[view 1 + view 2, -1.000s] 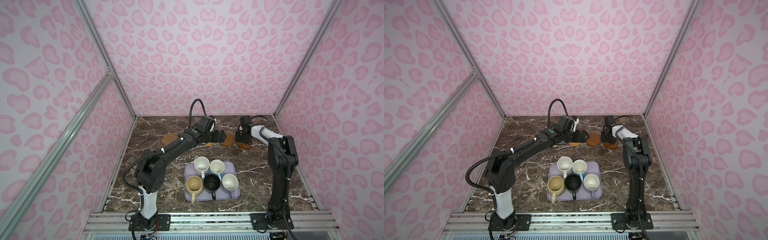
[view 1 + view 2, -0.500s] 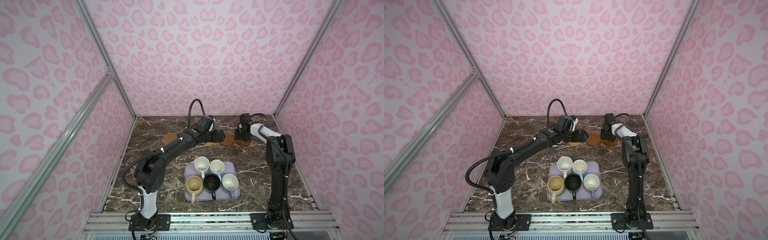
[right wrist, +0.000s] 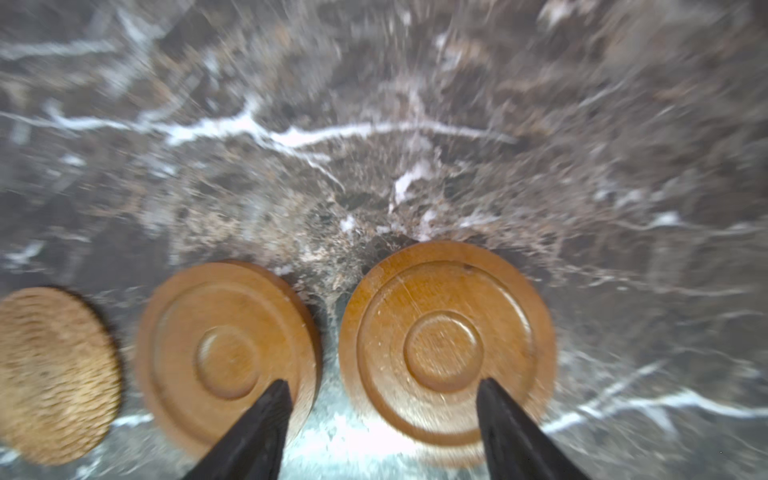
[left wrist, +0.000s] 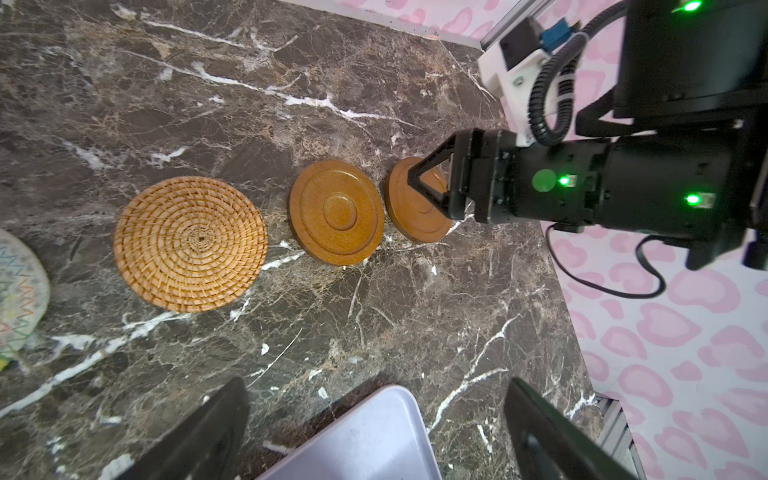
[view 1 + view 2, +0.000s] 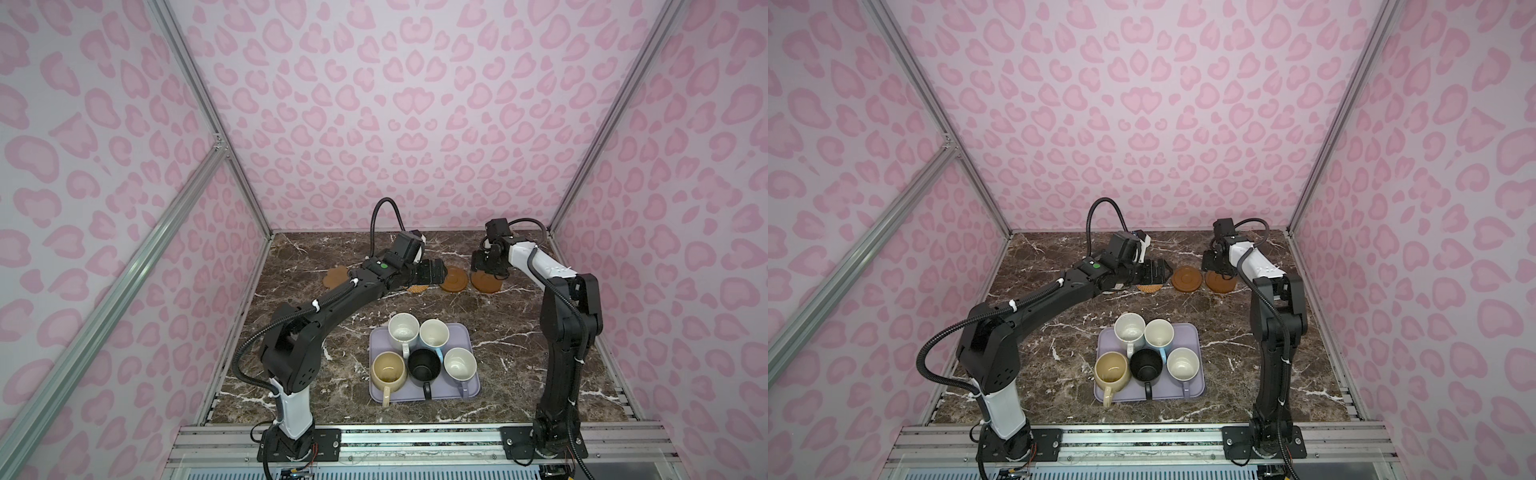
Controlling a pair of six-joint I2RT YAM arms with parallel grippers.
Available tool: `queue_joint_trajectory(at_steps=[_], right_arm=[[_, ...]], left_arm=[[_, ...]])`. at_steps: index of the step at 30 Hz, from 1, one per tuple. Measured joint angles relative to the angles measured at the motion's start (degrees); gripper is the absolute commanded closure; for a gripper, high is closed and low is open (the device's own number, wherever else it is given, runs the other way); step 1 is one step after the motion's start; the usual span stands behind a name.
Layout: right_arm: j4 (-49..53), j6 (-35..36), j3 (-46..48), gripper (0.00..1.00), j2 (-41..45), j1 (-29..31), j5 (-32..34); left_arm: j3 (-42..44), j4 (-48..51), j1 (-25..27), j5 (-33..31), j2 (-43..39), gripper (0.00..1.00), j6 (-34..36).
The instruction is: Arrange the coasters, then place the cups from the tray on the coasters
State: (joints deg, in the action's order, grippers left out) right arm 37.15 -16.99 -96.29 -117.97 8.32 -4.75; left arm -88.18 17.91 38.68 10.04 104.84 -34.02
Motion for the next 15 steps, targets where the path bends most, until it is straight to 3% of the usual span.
queue_joint_trajectory(at_steps=[15], right_arm=[[-0.4, 6.8, 17.8, 0.03, 29.9, 6.3, 1.1]], left_arm=[[9.5, 0.7, -0.3, -7.1, -17.4, 0.02, -0.5]])
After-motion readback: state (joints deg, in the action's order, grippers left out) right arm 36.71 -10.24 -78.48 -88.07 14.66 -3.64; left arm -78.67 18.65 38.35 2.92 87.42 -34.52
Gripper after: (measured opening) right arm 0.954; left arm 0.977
